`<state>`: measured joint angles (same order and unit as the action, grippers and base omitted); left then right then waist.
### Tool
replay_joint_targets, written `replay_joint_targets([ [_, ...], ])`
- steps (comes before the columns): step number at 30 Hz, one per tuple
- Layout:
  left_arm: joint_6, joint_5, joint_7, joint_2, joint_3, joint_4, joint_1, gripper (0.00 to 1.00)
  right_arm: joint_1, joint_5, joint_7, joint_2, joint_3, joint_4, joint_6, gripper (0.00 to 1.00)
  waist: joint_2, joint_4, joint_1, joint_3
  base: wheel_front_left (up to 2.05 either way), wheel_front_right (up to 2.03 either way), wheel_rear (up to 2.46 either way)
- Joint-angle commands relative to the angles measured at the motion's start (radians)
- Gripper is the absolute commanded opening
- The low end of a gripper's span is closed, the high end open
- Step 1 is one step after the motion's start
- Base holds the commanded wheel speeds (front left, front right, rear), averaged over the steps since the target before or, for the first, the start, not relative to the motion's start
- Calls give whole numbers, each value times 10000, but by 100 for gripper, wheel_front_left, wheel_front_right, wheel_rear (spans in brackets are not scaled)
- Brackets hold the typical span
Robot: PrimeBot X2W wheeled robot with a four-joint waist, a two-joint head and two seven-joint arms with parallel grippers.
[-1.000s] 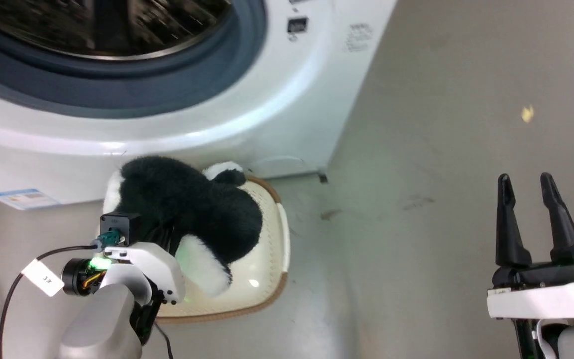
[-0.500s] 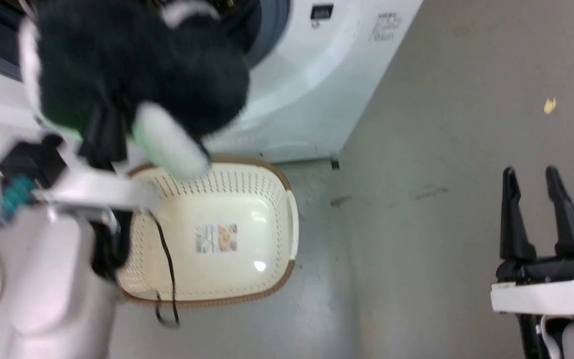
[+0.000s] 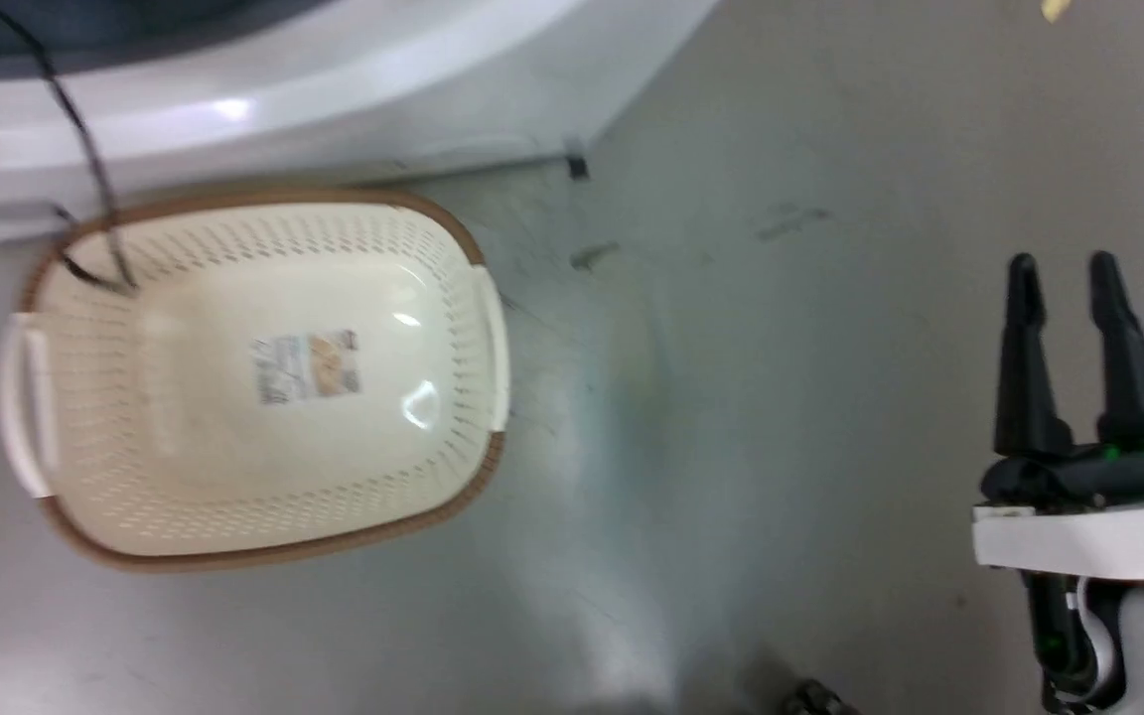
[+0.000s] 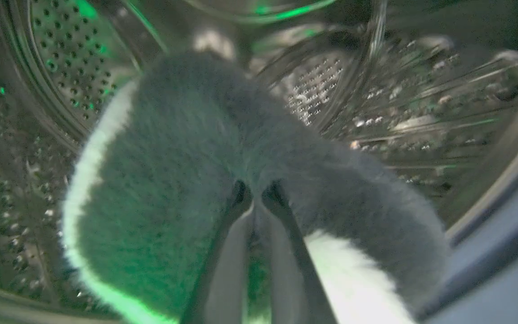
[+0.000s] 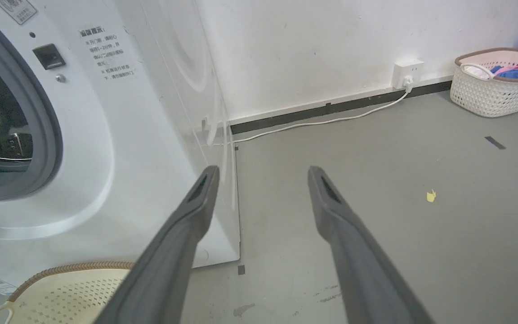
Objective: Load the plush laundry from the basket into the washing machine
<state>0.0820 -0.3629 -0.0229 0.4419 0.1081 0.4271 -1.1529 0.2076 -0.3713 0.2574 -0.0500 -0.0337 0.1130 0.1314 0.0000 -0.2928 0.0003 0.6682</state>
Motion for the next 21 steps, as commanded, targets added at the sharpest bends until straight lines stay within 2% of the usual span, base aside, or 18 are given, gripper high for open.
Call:
replay_joint_targets([
  [1,28,72,-91,183,-10,283,-527,0,201,-109,44,-3,113,8,-7,100,0,-673,-3,728,0,0,0],
  [9,44,652,-819,1138,252,2783,-2821,0,480,-675,44,-3,505,100,-7,100,0,-1344,-3,1504,0,0,0],
  [15,118,992,-1075,1181,732,4161,-3699,0,596,-786,44,-3,520,36,-7,100,0,-1397,-3,1814,0,0,0],
  [19,210,1135,-802,1100,1041,4731,-3953,0,628,-772,44,-3,456,10,-7,100,0,-1281,-3,1836,0,0,0],
  [20,224,1135,-665,1055,1081,4855,-3975,29,637,-738,44,-3,444,-3,-7,100,0,-1229,-3,1801,0,0,0],
  [21,241,1165,-504,1016,1152,4963,-3971,98,652,-698,44,-3,424,-11,-7,100,0,-1172,-3,1745,0,0,0],
])
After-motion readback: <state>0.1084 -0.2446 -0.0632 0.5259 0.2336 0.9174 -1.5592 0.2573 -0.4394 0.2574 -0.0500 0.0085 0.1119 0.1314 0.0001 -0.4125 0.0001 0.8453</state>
